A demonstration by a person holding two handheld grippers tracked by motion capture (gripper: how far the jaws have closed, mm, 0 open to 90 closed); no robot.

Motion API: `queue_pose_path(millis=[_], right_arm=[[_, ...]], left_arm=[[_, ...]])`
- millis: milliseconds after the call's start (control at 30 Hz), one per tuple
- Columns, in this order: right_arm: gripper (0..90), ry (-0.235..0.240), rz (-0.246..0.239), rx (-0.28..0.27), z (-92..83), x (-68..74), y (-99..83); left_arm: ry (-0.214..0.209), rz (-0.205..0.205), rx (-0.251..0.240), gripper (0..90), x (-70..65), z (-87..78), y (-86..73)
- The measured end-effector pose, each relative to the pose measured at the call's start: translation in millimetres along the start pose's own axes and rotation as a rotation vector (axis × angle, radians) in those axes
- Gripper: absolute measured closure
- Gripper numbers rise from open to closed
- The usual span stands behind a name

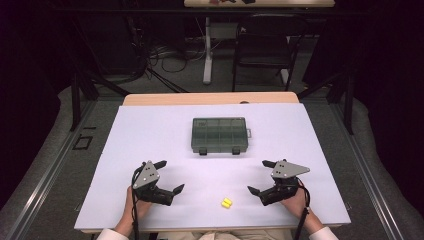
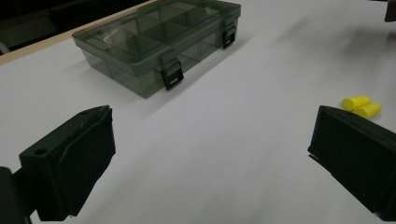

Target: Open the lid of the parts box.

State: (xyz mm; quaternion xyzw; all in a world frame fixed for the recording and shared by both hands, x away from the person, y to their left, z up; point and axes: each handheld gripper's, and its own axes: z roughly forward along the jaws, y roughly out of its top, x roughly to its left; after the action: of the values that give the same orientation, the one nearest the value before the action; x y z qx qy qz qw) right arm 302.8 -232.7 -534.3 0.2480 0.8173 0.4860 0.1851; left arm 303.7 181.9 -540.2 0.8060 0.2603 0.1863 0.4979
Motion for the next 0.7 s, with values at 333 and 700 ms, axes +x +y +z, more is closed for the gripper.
queue_pose_path(millis=[333, 700], right_arm=[[0.0, 0.007, 0.007, 0.019, 11.0, -6.8, 4.8], [0.0, 0.014, 0.005, 0.043, 25.5, -14.6, 11.6]], left_arm=[[-0.019, -0.001, 0.02, 0.0, 4.3, 14.2, 8.0], [-0.03, 0.002, 0.037, 0.2, 8.8, 27.8, 17.0]])
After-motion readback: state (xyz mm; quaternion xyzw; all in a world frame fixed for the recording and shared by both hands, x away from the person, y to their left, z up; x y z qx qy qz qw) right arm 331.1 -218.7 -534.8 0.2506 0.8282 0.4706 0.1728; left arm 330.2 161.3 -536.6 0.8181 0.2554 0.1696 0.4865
